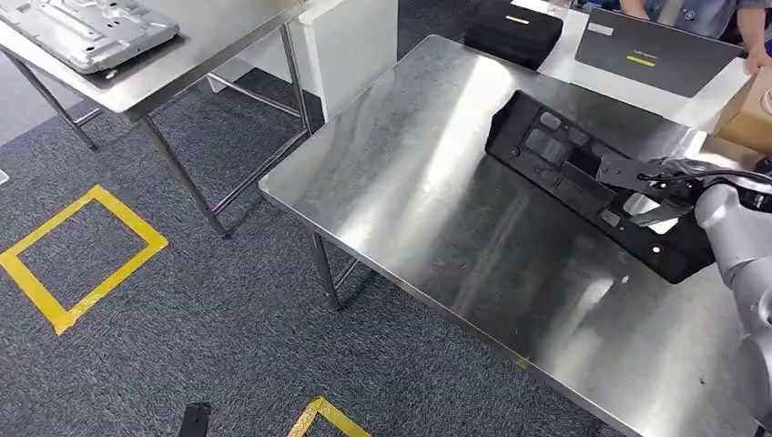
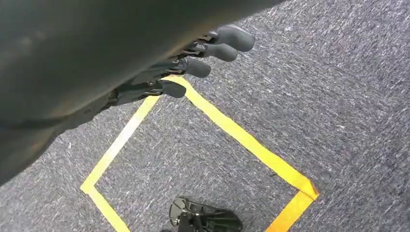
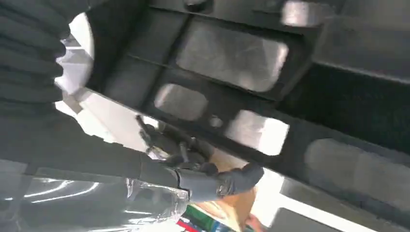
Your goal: Take the parts from the cabinet and place them on the table.
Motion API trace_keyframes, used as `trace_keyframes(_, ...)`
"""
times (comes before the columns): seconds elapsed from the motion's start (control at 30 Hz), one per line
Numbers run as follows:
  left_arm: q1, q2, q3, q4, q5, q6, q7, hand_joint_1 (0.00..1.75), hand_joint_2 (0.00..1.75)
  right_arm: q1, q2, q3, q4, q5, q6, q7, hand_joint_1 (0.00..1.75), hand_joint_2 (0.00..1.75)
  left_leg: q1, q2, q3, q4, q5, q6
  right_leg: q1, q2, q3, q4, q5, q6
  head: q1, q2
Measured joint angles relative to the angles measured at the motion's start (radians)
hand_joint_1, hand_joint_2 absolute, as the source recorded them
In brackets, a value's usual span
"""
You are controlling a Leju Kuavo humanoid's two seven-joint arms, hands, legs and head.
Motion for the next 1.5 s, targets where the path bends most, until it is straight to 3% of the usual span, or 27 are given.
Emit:
trace_keyframes(0.57,0.0,0.0,0.0,0.0,0.0,-0.042,-0.012,0.0,0.0,-0.002,-0.001,0.0,0.008,0.012,-0.031,0.036,0.0,0.0,0.0,0.0,0.0,0.0,0.0,0.0,0.0,0.0,0.0,0.0,0.0,0.0,0.0,0.0)
trace_keyframes(0.6,0.0,0.0,0.0,0.0,-0.001,-0.042,-0.012,0.0,0.0,0.0,0.0,0.0,0.008,0.012,-0.031,0.036,0.0,0.0,-0.003,0.0,-0.003,0.006,-0.007,0.003,-0.005,0.0,0.001,-0.002,-0.001,0.002,0.0,0.0)
trace_keyframes(0.73,0.0,0.001,0.0,0.0,-0.003,-0.034,-0.012,0.0,0.0,0.005,0.002,0.001,0.008,0.012,-0.037,0.036,0.0,0.0,-0.003,0.0,0.006,0.002,-0.011,0.023,0.0,0.0,0.011,-0.008,-0.004,0.01,-0.002,0.0)
trace_keyframes(0.77,0.0,-0.002,0.0,0.0,-0.004,-0.034,-0.012,0.0,0.0,0.008,0.0,0.001,0.006,0.012,-0.041,0.036,0.0,0.0,0.017,0.003,0.029,-0.028,0.002,0.025,0.007,0.0,0.004,-0.002,-0.009,0.008,0.0,0.0)
trace_keyframes(0.8,-0.002,-0.003,0.0,0.0,-0.005,-0.033,-0.012,0.0,0.0,0.007,-0.001,0.001,0.007,0.012,-0.044,0.036,0.0,0.0,0.014,0.002,0.037,-0.038,0.003,0.023,0.005,-0.001,-0.003,0.026,-0.023,0.009,0.003,0.0)
trace_keyframes(0.87,-0.004,-0.003,0.0,0.0,-0.006,-0.033,-0.012,0.0,0.0,0.006,-0.007,0.001,0.008,0.012,-0.046,0.039,0.0,0.0,0.019,0.002,0.041,-0.039,0.005,0.025,-0.005,0.0,-0.078,0.172,-0.08,0.009,0.003,0.0)
trace_keyframes(0.9,-0.004,-0.004,0.0,0.0,-0.007,-0.033,-0.012,0.0,0.0,0.011,-0.009,0.001,0.009,0.012,-0.046,0.04,0.0,0.0,0.021,0.002,0.04,-0.038,0.004,0.024,-0.014,0.0,-0.126,0.257,-0.109,0.014,0.003,0.0)
trace_keyframes(0.93,-0.003,-0.004,0.001,0.0,-0.009,-0.033,-0.012,0.0,0.0,0.018,-0.01,0.001,0.011,0.012,-0.046,0.041,0.0,0.0,0.024,0.001,0.039,-0.037,0.002,0.019,-0.024,0.0,-0.161,0.315,-0.122,0.025,0.003,0.0)
trace_keyframes(0.97,-0.002,-0.004,0.001,0.0,-0.009,-0.032,-0.012,0.0,0.0,0.024,-0.01,0.001,0.012,0.013,-0.046,0.042,0.0,0.0,0.028,0.0,0.039,-0.037,0.001,0.014,-0.033,-0.001,-0.167,0.317,-0.114,0.038,0.003,0.0)
trace_keyframes(1.0,-0.002,-0.005,0.001,0.0,-0.009,-0.033,-0.012,0.0,0.0,0.027,-0.011,0.002,0.013,0.014,-0.046,0.043,0.0,0.0,0.036,-0.001,0.039,-0.031,-0.002,0.005,-0.046,-0.002,-0.149,0.266,-0.086,0.06,0.003,0.0)
trace_keyframes(1.03,-0.002,-0.006,0.001,0.0,-0.01,-0.033,-0.012,0.0,0.0,0.026,-0.011,0.002,0.013,0.014,-0.046,0.045,0.0,0.0,0.043,-0.001,0.036,-0.021,-0.007,-0.004,-0.058,-0.005,-0.11,0.183,-0.049,0.083,0.004,0.0)
trace_keyframes(1.07,-0.002,-0.006,0.001,0.0,-0.01,-0.033,-0.012,0.0,0.0,0.024,-0.011,0.002,0.013,0.014,-0.047,0.045,0.0,0.0,0.051,-0.001,0.031,-0.002,-0.018,-0.019,-0.071,-0.01,-0.052,0.073,-0.006,0.109,0.004,0.0)
trace_keyframes(1.1,-0.002,-0.005,0.001,0.0,-0.01,-0.032,-0.012,0.0,0.0,0.026,-0.012,0.002,0.013,0.014,-0.047,0.047,0.0,0.0,0.048,0.001,0.022,0.019,-0.03,-0.037,-0.079,-0.02,-0.031,0.028,0.0,0.12,0.005,0.0)
trace_keyframes(1.13,-0.002,-0.001,0.002,-0.002,-0.01,-0.032,-0.012,0.0,0.0,0.021,-0.008,0.002,0.014,0.014,-0.046,0.047,0.0,0.0,0.048,-0.001,0.012,0.032,-0.038,-0.046,-0.059,-0.009,-0.025,0.036,0.0,0.108,0.011,0.0)
trace_keyframes(1.17,-0.002,-0.001,0.002,-0.002,-0.01,-0.032,-0.013,0.0,0.0,0.022,-0.011,0.003,0.015,0.015,-0.046,0.048,0.0,0.0,0.045,-0.002,0.01,0.037,-0.041,-0.048,-0.064,-0.007,-0.033,0.045,-0.002,0.084,0.006,0.0)
trace_keyframes(1.23,-0.001,-0.003,0.002,-0.002,-0.01,-0.032,-0.016,0.0,0.0,0.029,-0.005,0.003,0.016,0.016,-0.046,0.05,0.0,0.0,0.052,0.0,0.005,0.041,-0.039,-0.052,-0.064,-0.004,-0.043,0.059,-0.004,0.072,0.002,0.0)
trace_keyframes(1.27,-0.001,-0.003,0.002,-0.002,-0.01,-0.032,-0.016,0.0,0.0,0.028,-0.005,0.003,0.016,0.016,-0.046,0.05,0.0,0.0,0.058,0.001,0.001,0.051,-0.047,-0.061,-0.066,-0.003,-0.045,0.065,-0.006,0.064,0.0,0.0)
trace_keyframes(1.3,-0.001,-0.003,0.002,-0.002,-0.01,-0.031,-0.016,0.0,0.0,0.028,-0.005,0.004,0.015,0.016,-0.046,0.05,0.0,0.0,0.059,0.003,-0.005,0.073,-0.066,-0.063,-0.064,-0.001,-0.045,0.064,-0.007,0.058,-0.001,0.0)
trace_keyframes(1.4,-0.001,-0.003,0.003,-0.002,-0.007,-0.029,-0.019,0.0,0.0,0.025,0.001,0.004,0.015,0.017,-0.046,0.05,0.0,0.0,0.059,0.005,-0.109,0.294,-0.171,-0.064,-0.052,0.0,-0.042,0.065,-0.009,0.048,-0.002,0.0)
trace_keyframes(1.43,0.0,-0.003,0.003,-0.002,-0.002,-0.029,-0.019,0.0,0.0,0.025,0.005,0.004,0.016,0.018,-0.045,0.051,0.0,0.0,0.058,0.005,-0.141,0.353,-0.188,-0.06,-0.047,0.0,-0.041,0.065,-0.01,0.047,-0.001,0.0)
trace_keyframes(1.47,0.0,-0.003,0.004,-0.002,-0.001,-0.029,-0.02,0.0,0.0,0.025,0.009,0.004,0.016,0.018,-0.045,0.051,0.0,0.0,0.056,0.005,-0.156,0.371,-0.182,-0.054,-0.04,0.002,-0.041,0.065,-0.011,0.045,-0.002,0.0)
trace_keyframes(1.5,0.0,-0.003,0.004,-0.002,0.0,-0.029,-0.021,0.0,0.0,0.024,0.012,0.004,0.016,0.019,-0.045,0.053,0.0,0.0,0.052,0.004,-0.144,0.338,-0.154,-0.043,-0.034,0.002,-0.039,0.065,-0.012,0.044,-0.001,0.0)
